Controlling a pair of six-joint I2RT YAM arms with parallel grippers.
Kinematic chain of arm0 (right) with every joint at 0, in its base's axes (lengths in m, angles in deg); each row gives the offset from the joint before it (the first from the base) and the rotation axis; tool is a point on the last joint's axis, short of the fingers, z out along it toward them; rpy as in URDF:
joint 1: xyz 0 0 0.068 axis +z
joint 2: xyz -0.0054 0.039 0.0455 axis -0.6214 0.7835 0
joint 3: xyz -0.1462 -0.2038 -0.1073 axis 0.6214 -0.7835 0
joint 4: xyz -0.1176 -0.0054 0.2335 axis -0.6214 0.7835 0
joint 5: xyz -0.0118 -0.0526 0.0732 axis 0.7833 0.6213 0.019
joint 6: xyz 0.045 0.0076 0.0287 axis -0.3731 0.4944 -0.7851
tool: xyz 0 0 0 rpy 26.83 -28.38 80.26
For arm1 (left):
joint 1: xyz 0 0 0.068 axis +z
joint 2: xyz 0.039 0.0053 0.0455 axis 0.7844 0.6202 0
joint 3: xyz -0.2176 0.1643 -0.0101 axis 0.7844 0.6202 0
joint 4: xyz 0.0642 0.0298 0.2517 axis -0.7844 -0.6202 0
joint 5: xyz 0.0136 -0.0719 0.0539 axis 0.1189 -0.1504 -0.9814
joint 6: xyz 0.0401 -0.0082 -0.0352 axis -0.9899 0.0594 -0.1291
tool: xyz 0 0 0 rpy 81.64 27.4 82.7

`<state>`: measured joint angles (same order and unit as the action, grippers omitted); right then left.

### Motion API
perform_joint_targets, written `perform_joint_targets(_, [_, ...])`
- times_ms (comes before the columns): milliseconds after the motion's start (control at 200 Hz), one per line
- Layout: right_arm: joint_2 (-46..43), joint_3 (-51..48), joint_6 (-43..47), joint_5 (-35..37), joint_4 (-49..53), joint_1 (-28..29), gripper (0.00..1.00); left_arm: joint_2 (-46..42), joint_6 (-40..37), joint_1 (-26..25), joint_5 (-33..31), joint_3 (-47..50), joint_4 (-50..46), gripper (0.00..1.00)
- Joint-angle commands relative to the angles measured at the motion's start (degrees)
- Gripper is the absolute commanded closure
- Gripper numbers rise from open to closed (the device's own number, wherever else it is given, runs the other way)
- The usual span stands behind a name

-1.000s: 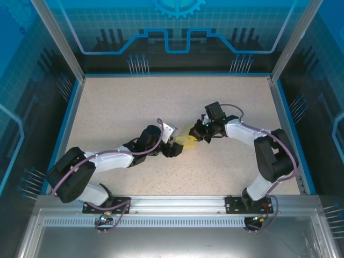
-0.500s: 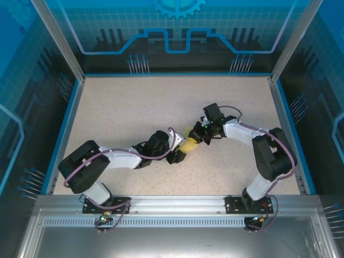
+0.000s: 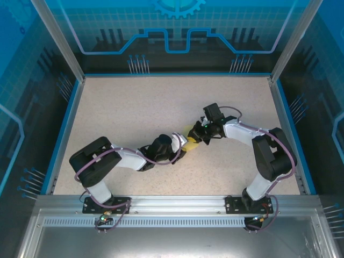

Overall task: Fold a paper plane with a square sheet of paper (pick it up from the middle)
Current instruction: Fourth fold the wing at the center of the table.

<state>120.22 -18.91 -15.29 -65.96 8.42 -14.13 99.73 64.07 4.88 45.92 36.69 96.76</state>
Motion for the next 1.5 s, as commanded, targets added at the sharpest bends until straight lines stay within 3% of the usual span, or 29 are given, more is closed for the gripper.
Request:
perform_joint_targets(0, [-1.06, -1.01, -0.68, -1.74, 0.61, -0.03, 1.00, 0.94, -1.56, -0.32, -0.85, 1.11, 3.32, 0.77])
perform_joint_targets(140, [-1.13, -1.17, 0.56, -1.83, 1.63, -0.43, 1.00, 0.94, -0.54, -0.33, -0.59, 1.45, 3.43, 0.85])
perform_joint_targets(220, [-2.01, -1.43, 2.31, -1.72, 2.07, -1.02, 0.73, 1.07, -0.03, -0.35, -0.75, 1.59, 3.36, 0.89])
perform_joint_targets(350, [-5.38, -2.46, 4.74, -0.72, 1.50, -2.18, 0.47, 1.03, 1.09, -0.32, -0.50, 1.90, 3.64, 0.93])
perform_joint_targets(555, [-6.86, -2.88, 8.61, -0.88, 3.26, -3.09, 0.43, 0.25, 2.21, -0.34, 0.20, 2.34, 4.03, 0.97])
perform_joint_targets(815, [-0.02, 3.81, 6.71, -3.01, 7.61, -2.71, 0.46, -1.54, -2.98, -0.37, 0.99, 2.16, 0.85, 0.99])
perform_joint_targets(1135, [6.54, 7.72, 4.95, -4.01, 12.41, -1.38, 0.66, -2.22, -8.25, -0.30, 1.89, 1.11, -1.75, 1.00])
perform_joint_targets(1335, [6.23, 7.70, 5.48, -3.62, 14.24, -0.65, 0.68, -1.91, -9.67, -0.09, 0.80, 1.28, -1.34, 1.00])
perform_joint_targets(1385, [6.30, 7.78, 5.51, -3.41, 14.68, -0.67, 0.74, -1.91, -9.81, -0.02, 0.73, 1.54, -0.81, 1.00])
perform_joint_targets(1495, [6.90, 7.45, 4.24, -4.11, 13.84, -0.56, 1.00, -2.60, -9.48, 0.44, 0.90, 2.22, 0.41, 1.00])
